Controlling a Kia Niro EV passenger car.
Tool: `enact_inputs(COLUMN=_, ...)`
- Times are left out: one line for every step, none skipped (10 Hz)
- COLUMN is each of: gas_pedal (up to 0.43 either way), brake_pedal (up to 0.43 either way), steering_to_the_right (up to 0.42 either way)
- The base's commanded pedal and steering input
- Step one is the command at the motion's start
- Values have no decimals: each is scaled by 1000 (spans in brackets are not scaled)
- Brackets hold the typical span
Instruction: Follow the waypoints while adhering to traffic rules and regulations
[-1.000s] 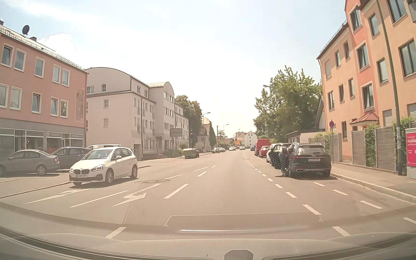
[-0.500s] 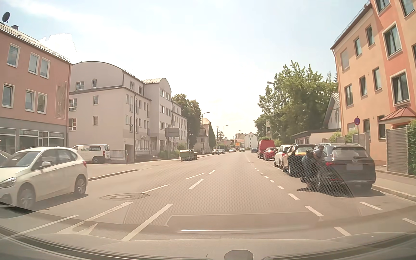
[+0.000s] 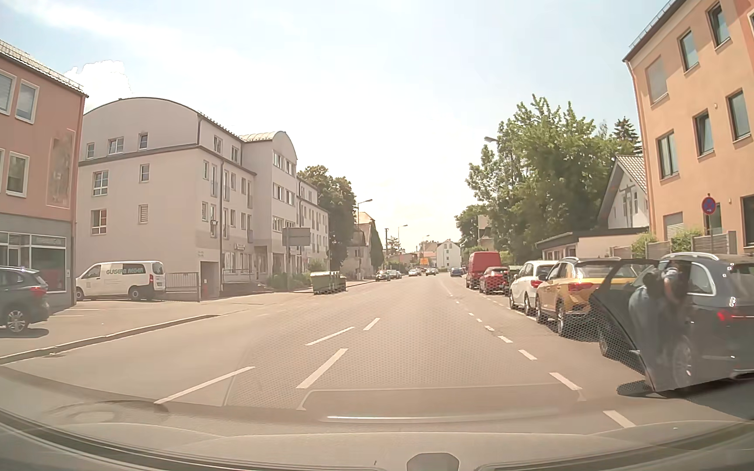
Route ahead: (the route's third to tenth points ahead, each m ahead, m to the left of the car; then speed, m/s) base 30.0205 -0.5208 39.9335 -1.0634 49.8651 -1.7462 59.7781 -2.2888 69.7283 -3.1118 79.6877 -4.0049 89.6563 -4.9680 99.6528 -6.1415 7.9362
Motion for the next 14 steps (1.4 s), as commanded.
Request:
enact_inputs(gas_pedal=150, brake_pedal=0, steering_to_the_right=20)
enact_inputs(gas_pedal=150, brake_pedal=0, steering_to_the_right=20)
enact_inputs(gas_pedal=157, brake_pedal=0, steering_to_the_right=20)
enact_inputs(gas_pedal=157, brake_pedal=0, steering_to_the_right=21)
enact_inputs(gas_pedal=157, brake_pedal=0, steering_to_the_right=24)
enact_inputs(gas_pedal=157, brake_pedal=0, steering_to_the_right=26)
enact_inputs(gas_pedal=157, brake_pedal=0, steering_to_the_right=28)
enact_inputs(gas_pedal=157, brake_pedal=0, steering_to_the_right=26)
enact_inputs(gas_pedal=157, brake_pedal=0, steering_to_the_right=25)
enact_inputs(gas_pedal=157, brake_pedal=0, steering_to_the_right=23)
enact_inputs(gas_pedal=157, brake_pedal=0, steering_to_the_right=22)
enact_inputs(gas_pedal=169, brake_pedal=0, steering_to_the_right=20)
enact_inputs(gas_pedal=177, brake_pedal=0, steering_to_the_right=18)
enact_inputs(gas_pedal=189, brake_pedal=0, steering_to_the_right=13)
